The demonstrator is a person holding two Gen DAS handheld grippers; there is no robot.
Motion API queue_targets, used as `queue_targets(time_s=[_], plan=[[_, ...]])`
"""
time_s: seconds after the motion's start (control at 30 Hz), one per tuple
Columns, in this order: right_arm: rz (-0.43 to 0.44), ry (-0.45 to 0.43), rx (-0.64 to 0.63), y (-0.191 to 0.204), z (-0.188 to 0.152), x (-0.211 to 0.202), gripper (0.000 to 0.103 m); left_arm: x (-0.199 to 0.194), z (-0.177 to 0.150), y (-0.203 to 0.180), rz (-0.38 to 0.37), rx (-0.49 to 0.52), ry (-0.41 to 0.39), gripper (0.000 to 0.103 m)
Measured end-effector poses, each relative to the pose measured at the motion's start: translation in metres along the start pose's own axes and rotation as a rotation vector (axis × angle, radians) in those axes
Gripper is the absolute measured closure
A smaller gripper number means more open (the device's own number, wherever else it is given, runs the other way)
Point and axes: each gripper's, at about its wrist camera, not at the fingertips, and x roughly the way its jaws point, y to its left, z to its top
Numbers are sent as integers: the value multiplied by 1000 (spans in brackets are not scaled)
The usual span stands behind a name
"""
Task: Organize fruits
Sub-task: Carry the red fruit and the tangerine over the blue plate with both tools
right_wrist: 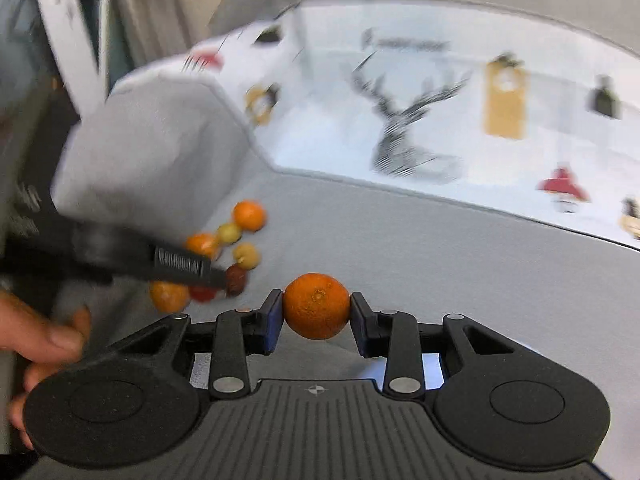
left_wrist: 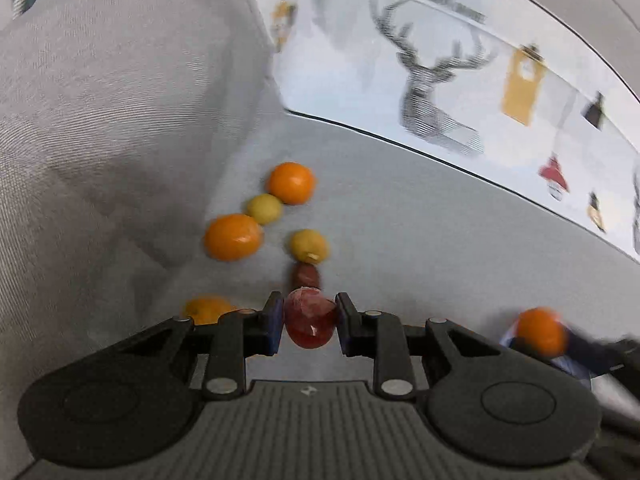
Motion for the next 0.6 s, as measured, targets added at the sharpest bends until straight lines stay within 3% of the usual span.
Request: queue_targets(time_s=[0.13,0.23,0.37,0.47,0.6], plan=[[-76,-68,4,-14,-11,-53,66,-19,-12,-22,-6,78,-33,73],[-127,-86,72,-34,-30,-74,66,-40,-28,-53,19,223,-91,73],[-177,-43,152,-57,-53,-74,66,-61,-56,-90,-74,323,-134,73],[-199,-33,161,-71,-63,-78,66,-56,-76,-106,-131,356,-96,73],[-224,-25,128,-80,-68,-78,66,-42,-83,-117,-143,383,-48,73]])
